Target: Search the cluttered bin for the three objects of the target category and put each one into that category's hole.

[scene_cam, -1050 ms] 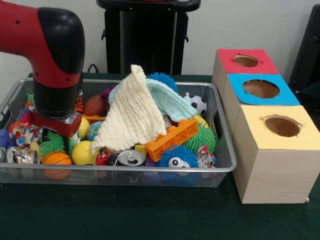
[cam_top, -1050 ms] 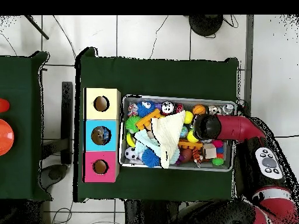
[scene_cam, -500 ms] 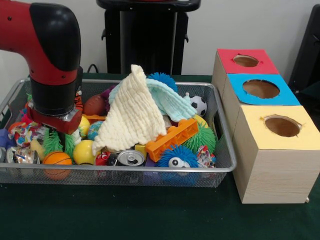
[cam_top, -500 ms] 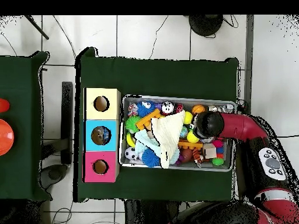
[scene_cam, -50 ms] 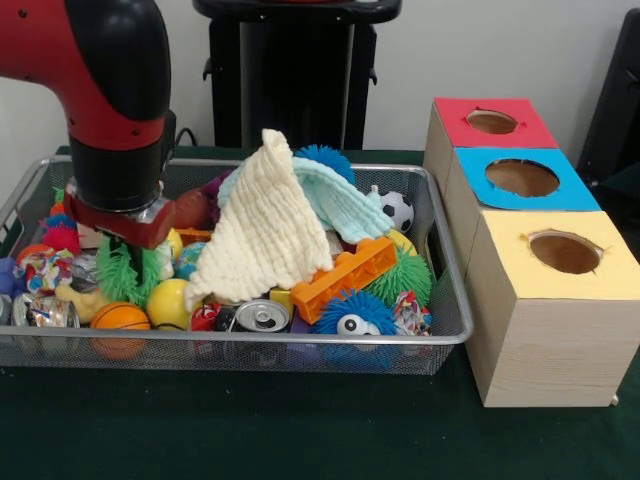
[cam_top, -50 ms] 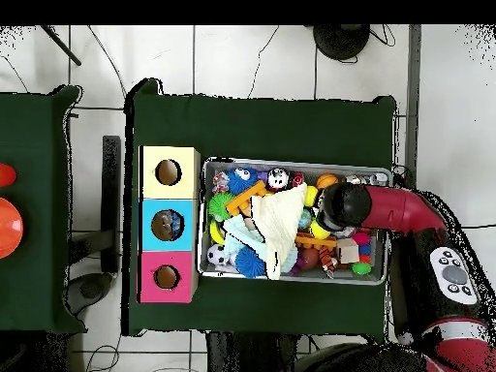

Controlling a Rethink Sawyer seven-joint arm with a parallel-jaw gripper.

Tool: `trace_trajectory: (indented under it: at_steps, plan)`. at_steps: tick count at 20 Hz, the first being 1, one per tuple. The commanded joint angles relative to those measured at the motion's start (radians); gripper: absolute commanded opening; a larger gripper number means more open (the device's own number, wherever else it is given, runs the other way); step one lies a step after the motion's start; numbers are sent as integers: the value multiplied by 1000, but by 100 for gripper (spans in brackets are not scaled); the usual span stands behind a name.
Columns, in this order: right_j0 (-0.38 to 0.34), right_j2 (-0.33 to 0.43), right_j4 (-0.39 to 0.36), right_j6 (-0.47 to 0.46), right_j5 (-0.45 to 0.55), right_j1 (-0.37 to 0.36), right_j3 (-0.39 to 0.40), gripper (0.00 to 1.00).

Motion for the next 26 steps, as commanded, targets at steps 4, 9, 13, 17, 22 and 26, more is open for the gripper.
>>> trace_trajectory:
  at_steps: [4, 9, 13, 17, 22, 26]
  plan:
    - [65, -1, 80, 69, 76, -76, 274, 0]
    - [75, -4, 103, 94, 11, -57, 314, 0]
    - [76, -12, 108, 125, -80, -33, 355, 0]
    - [72, -21, 100, 148, -167, -23, 392, 0]
    - [97, -51, 86, 148, -209, -35, 385, 100]
    - [97, -65, 95, 131, -233, -79, 370, 100]
